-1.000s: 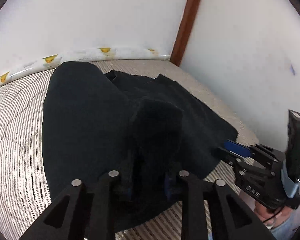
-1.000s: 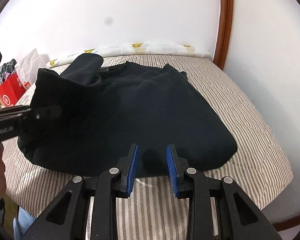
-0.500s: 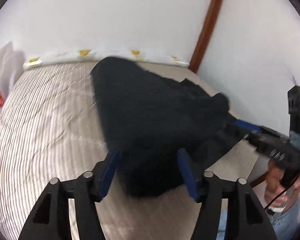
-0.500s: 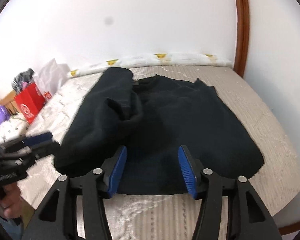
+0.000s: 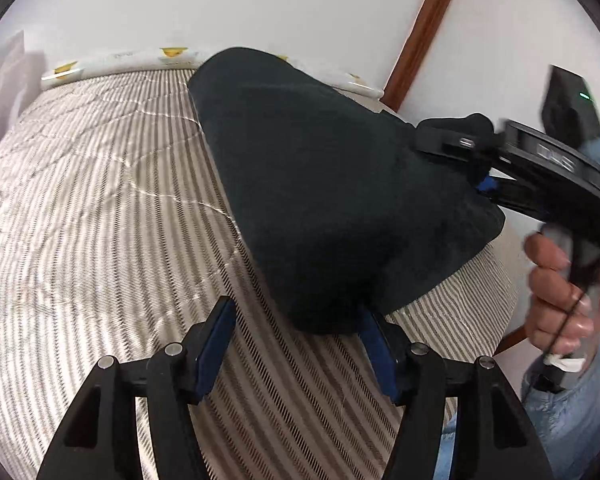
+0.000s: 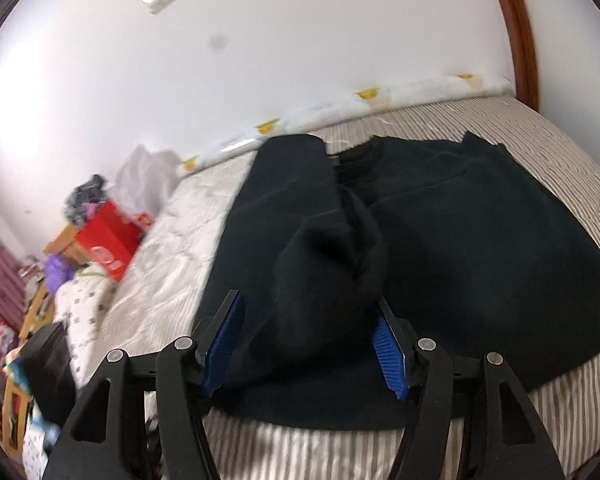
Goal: Fold small clothes
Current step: 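Grasp the opposite side edge with the right gripper and lift it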
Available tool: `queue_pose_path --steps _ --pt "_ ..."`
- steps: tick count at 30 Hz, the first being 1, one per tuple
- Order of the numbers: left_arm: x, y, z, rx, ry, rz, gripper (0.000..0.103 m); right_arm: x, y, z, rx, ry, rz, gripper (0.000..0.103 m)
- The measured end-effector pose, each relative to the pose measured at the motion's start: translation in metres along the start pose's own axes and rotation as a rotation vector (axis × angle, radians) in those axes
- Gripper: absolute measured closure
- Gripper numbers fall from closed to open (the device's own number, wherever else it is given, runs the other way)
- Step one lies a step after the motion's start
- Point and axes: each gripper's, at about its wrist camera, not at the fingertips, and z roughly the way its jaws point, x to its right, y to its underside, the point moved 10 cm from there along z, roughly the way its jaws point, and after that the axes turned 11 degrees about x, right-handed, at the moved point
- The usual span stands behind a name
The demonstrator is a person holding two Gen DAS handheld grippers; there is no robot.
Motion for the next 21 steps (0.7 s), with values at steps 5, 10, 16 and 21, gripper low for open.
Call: queue_pose_path --steps 5,10,16,21 --pt "0.005 -0.008 0.012 0.012 0.006 -0.017 0.042 0.011 0.000 0.045 -0.053 -0.011 0.107 0.064" --pt "0.019 -0.012 0.025 -0.014 -0.015 0.023 0.042 0.003 -0.021 0.042 0.046 -0.031 0.022 0.088" --pt "0.047 -0.012 0.035 -0.022 0.027 0.059 0.040 0.041 -0.060 -0.011 0.212 0.029 -0.012 0.090" --pt "0.082 -0.013 0.047 -0.028 0.075 0.112 0.040 0.111 -0.071 -0.035 0.245 0.137 0.021 0.091"
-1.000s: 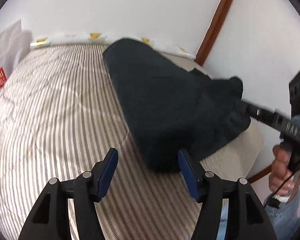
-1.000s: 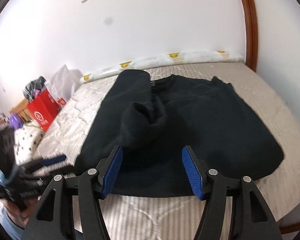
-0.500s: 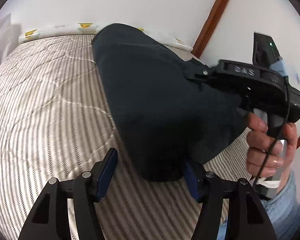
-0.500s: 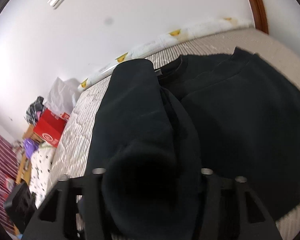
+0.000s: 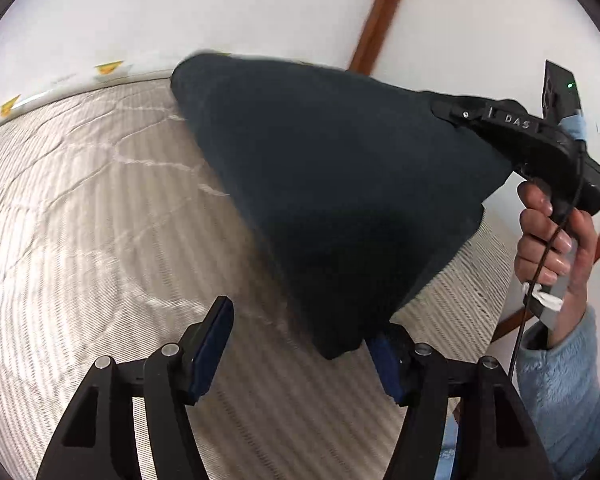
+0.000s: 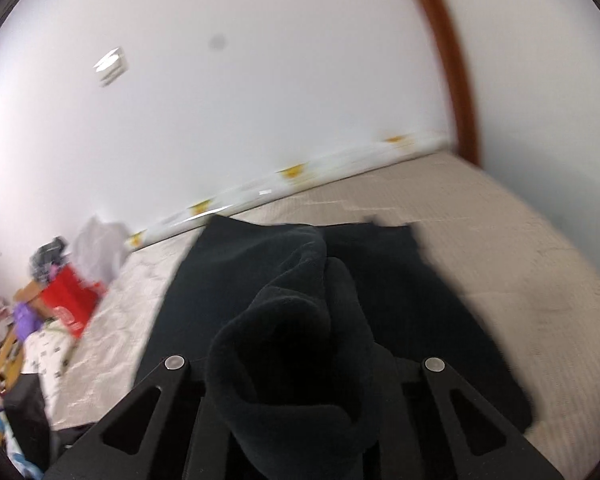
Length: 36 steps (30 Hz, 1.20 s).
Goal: Fold small clothes
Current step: 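Grasp the opposite side edge with the right gripper and lift it, then fold the held side over the body with the right gripper, release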
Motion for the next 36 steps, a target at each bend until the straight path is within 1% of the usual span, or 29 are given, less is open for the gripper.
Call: queue_pose_path --steps 1,4,5,7,9,11,12,13,15,16,17,18,19,22,23,24,25,26,27,28,30,32,33,36 --pt "0.006 0.000 0.004 -0.004 0.000 0.014 0.040 0.020 -0.002 -0.005 0.011 0.033 0.007 0.091" --pt "0.024 0.000 0.014 -0.004 0.005 0.052 0.040 0.059 -0.005 -0.013 0.028 0.091 0.032 0.091" --pt "0.028 -0.001 0.017 0.002 0.004 0.058 0.040 0.072 -0.001 -0.013 0.015 0.101 0.051 0.091" --pt "0.037 -0.002 0.021 0.011 -0.004 0.073 0.040 0.087 0.012 -0.009 -0.022 0.103 0.078 0.091" --pt "0.042 0.000 0.022 0.013 -0.020 0.078 0.041 0.094 0.027 -0.002 -0.063 0.106 0.061 0.089" --pt "0.042 -0.002 0.026 0.014 -0.026 0.071 0.041 0.102 0.036 0.000 -0.085 0.126 0.049 0.079" --pt "0.042 -0.002 0.026 0.016 -0.024 0.058 0.042 0.104 0.038 -0.005 -0.084 0.132 0.050 0.075" --pt "0.042 -0.003 0.027 0.017 -0.017 0.044 0.046 0.107 0.038 -0.010 -0.080 0.128 0.066 0.069" --pt "0.029 -0.003 0.023 0.014 -0.014 0.020 0.051 0.115 0.036 -0.020 -0.066 0.121 0.092 0.056" --pt "0.029 -0.004 0.024 0.013 -0.008 0.008 0.054 0.121 0.038 -0.024 -0.075 0.145 0.080 0.043" --pt "0.026 0.003 0.015 0.016 -0.007 0.001 0.056 0.126 0.041 -0.024 -0.089 0.174 0.068 0.039" --pt "0.024 0.002 0.016 0.022 -0.008 -0.010 0.060 0.130 0.044 -0.024 -0.098 0.186 0.063 0.036" --pt "0.022 0.001 0.015 0.031 -0.012 -0.018 0.063 0.134 0.051 -0.022 -0.117 0.187 0.072 0.035" --pt "0.017 0.001 0.010 0.046 -0.030 -0.027 0.075 0.139 0.069 -0.008 -0.187 0.164 0.179 0.036" --pt "0.016 0.000 0.008 0.055 -0.032 -0.034 0.077 0.138 0.071 -0.003 -0.191 0.152 0.210 0.040" --pt "0.016 -0.001 0.006 0.067 -0.031 -0.037 0.078 0.137 0.072 0.000 -0.192 0.137 0.227 0.047" --pt "0.015 -0.003 0.003 0.082 -0.043 -0.027 0.079 0.131 0.072 0.005 -0.189 0.104 0.235 0.068" --pt "0.014 -0.005 0.001 0.089 -0.047 -0.021 0.080 0.124 0.069 0.010 -0.186 0.068 0.243 0.074" --pt "0.011 -0.007 -0.001 0.099 -0.052 -0.022 0.080 0.121 0.066 0.013 -0.178 0.083 0.233 0.077" --pt "0.007 -0.010 -0.003 0.110 -0.061 -0.027 0.081 0.115 0.062 0.018 -0.176 0.110 0.195 0.080" --pt "-0.007 -0.016 -0.007 0.131 -0.085 -0.049 0.082 0.104 0.057 0.025 -0.178 0.123 0.157 0.081" --pt "-0.026 -0.022 -0.012 0.150 -0.103 -0.075 0.082 0.090 0.056 0.037 -0.195 0.101 0.161 0.081" --pt "-0.037 -0.025 -0.016 0.156 -0.125 -0.080 0.082 0.082 0.056 0.044 -0.202 0.091 0.158 0.081" --pt "-0.067 -0.028 -0.024 0.156 -0.147 -0.121 0.082 0.053 0.056 0.065 -0.221 0.064 0.130 0.081"
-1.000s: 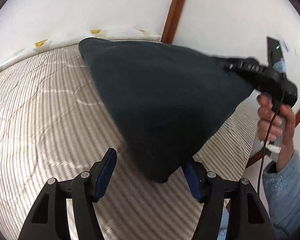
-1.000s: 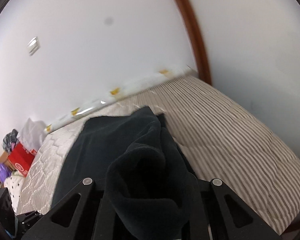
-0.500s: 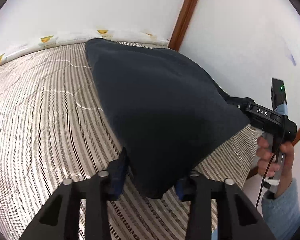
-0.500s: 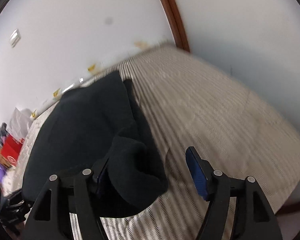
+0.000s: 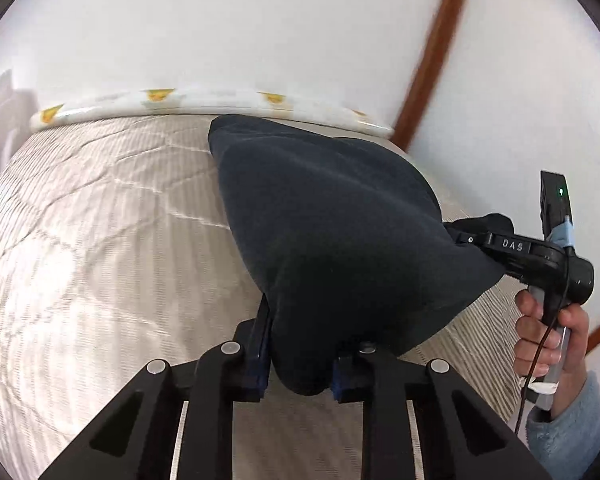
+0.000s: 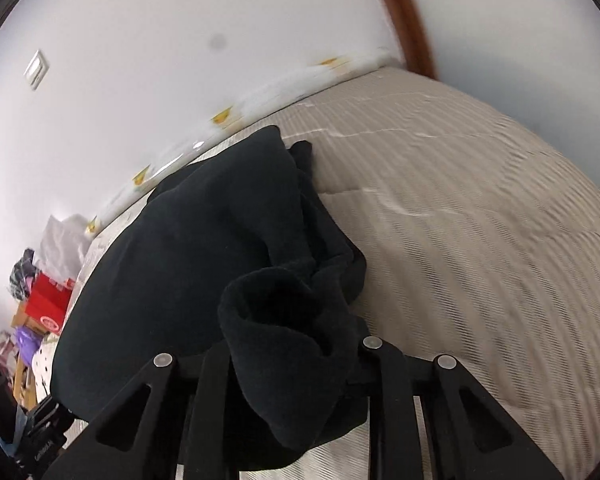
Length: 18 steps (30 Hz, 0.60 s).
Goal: Fold small clothes
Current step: 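Fold the held side over the body with the right gripper, release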
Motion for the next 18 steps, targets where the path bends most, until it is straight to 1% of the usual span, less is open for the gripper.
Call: queue_pose_path --steps 6,8,9,10,13,15,16,17,18 --pt "-0.072 -0.008 -0.019 0.003 -0.089 -0.055 0.082 -0.069 0.008 0.036 -0.048 -0.069 -0.050 0.081" --pt "-0.090 -0.005 -0.025 0.000 -0.109 -0.074 0.082 -0.094 0.012 0.049 -0.056 -0.087 -0.087 0.081" --pt "-0.101 -0.002 -0.031 -0.008 -0.117 -0.086 0.082 -0.105 0.014 0.051 -0.056 -0.098 -0.116 0.081" --pt "-0.106 -0.002 -0.029 -0.016 -0.116 -0.094 0.082 -0.119 0.018 0.053 -0.054 -0.114 -0.160 0.081" --pt "-0.110 0.005 -0.022 -0.048 -0.098 -0.098 0.082 -0.130 0.026 0.042 -0.048 -0.158 -0.212 0.081" --pt "-0.107 0.010 -0.024 -0.054 -0.108 -0.069 0.081 -0.126 0.027 0.032 -0.035 -0.186 -0.213 0.080" --pt "-0.106 0.011 -0.025 -0.056 -0.114 -0.057 0.081 -0.121 0.028 0.027 -0.035 -0.203 -0.206 0.078" --pt "-0.102 0.009 -0.018 -0.060 -0.119 -0.051 0.080 -0.115 0.030 0.023 -0.043 -0.209 -0.197 0.075" --pt "-0.101 0.008 -0.014 -0.067 -0.120 -0.053 0.079 -0.109 0.032 0.020 -0.052 -0.207 -0.190 0.074"
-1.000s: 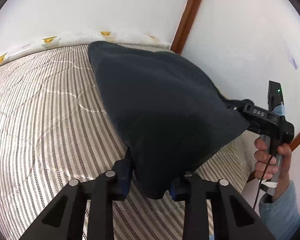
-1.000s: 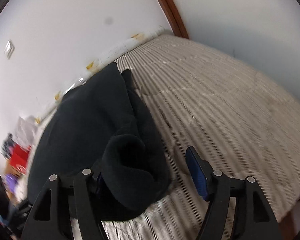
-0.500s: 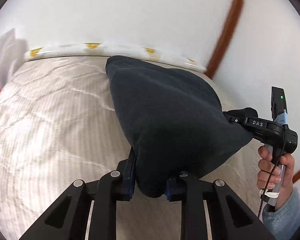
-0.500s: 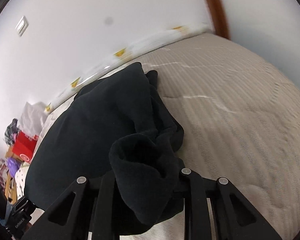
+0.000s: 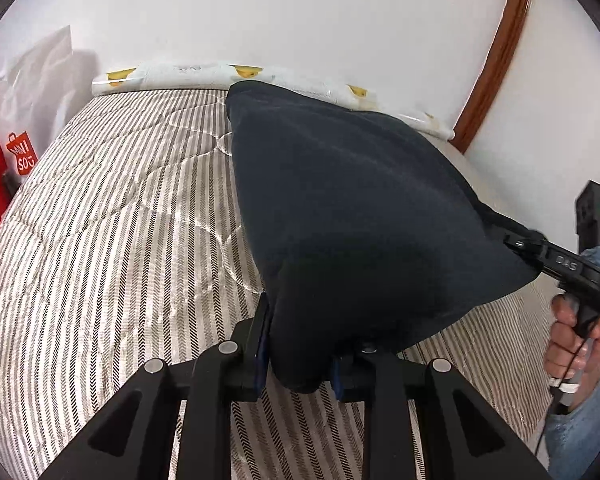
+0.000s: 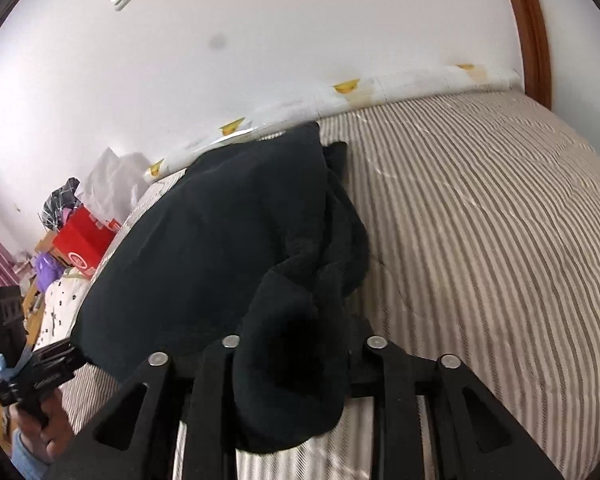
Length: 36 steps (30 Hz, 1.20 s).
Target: Fold small clothes
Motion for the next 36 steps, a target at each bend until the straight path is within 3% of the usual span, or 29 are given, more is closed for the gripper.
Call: queue_pose_path --steps 2,8,11,15,19,23,28,33,36 --pt "0.002 -0.002 0.008 -0.018 0.011 -0.023 0.078 0.006 0.001 -0.014 0.001 0.010 0.001 0.072" --pt "0.002 0.007 -0.019 -0.030 0.054 -0.053 0.072 0.000 -0.030 -0.062 0.131 0.133 -0.125 0.070" --pt "0.007 -0.001 -0.037 0.005 0.059 -0.027 0.071 -0.023 -0.038 -0.059 0.149 0.103 -0.186 0.070" --pt "0.016 -0.022 -0.046 0.043 0.072 0.003 0.069 -0.040 -0.023 -0.029 0.097 0.064 -0.192 0.070" --pt "0.023 -0.034 -0.028 0.039 0.029 0.065 0.069 -0.026 0.009 -0.002 0.002 0.162 -0.243 0.073" --pt "0.013 -0.021 -0.001 -0.028 -0.006 0.049 0.067 -0.025 0.006 -0.012 -0.014 0.175 -0.251 0.075" --pt "0.011 -0.014 0.003 -0.038 -0.008 0.094 0.062 -0.027 -0.019 -0.022 -0.003 0.187 -0.294 0.072" --pt "0.002 -0.046 0.004 -0.021 0.004 0.058 0.062 -0.025 -0.065 0.001 0.000 0.176 -0.252 0.069" --pt "-0.007 -0.067 0.015 -0.012 -0.008 0.048 0.062 -0.029 -0.091 0.029 -0.010 0.145 -0.232 0.060"
